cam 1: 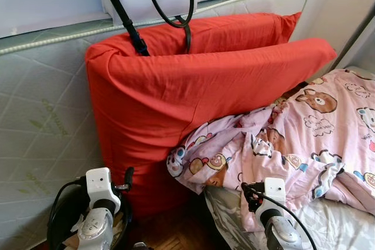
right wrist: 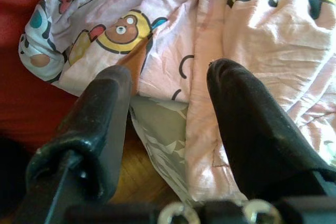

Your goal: Clean up the room

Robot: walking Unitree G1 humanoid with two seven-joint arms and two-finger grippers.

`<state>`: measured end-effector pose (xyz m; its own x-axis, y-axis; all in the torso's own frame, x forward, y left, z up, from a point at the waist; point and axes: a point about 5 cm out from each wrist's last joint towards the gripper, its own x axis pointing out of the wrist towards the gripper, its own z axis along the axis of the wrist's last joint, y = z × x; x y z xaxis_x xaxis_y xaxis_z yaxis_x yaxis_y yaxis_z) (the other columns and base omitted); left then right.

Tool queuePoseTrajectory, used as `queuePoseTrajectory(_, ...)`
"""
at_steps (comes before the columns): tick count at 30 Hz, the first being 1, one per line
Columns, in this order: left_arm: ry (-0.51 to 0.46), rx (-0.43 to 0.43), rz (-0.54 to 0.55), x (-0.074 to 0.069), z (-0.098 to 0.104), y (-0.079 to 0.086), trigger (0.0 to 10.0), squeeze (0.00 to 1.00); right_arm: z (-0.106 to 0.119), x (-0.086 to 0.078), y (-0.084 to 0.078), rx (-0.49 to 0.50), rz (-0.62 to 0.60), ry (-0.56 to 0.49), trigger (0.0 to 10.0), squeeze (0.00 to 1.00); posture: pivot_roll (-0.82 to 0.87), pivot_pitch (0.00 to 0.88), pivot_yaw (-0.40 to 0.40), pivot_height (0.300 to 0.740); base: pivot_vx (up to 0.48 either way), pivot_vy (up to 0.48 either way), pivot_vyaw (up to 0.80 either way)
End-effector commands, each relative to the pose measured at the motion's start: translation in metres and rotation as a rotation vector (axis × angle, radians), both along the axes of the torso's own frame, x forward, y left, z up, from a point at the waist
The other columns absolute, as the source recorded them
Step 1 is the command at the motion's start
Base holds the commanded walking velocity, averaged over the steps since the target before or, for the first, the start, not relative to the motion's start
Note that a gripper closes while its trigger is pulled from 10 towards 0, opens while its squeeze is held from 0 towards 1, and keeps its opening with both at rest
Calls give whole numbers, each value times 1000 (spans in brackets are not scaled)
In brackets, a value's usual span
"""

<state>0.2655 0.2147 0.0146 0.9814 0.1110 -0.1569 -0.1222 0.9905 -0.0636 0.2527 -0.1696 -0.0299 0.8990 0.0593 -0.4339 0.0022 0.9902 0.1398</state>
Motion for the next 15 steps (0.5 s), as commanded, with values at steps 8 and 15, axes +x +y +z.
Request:
queuePoseTrajectory(8,13,1,4,-4,-2,4,10000,0,0,1,1,5,-5,16,10000,0,47,102,-66,673,0,0,0)
queuePoseTrajectory(15,9,10,3,-4,1,6,10000,0,0,2,2,26,-10,10,10000,0,57,106,-59,653,0,0,0)
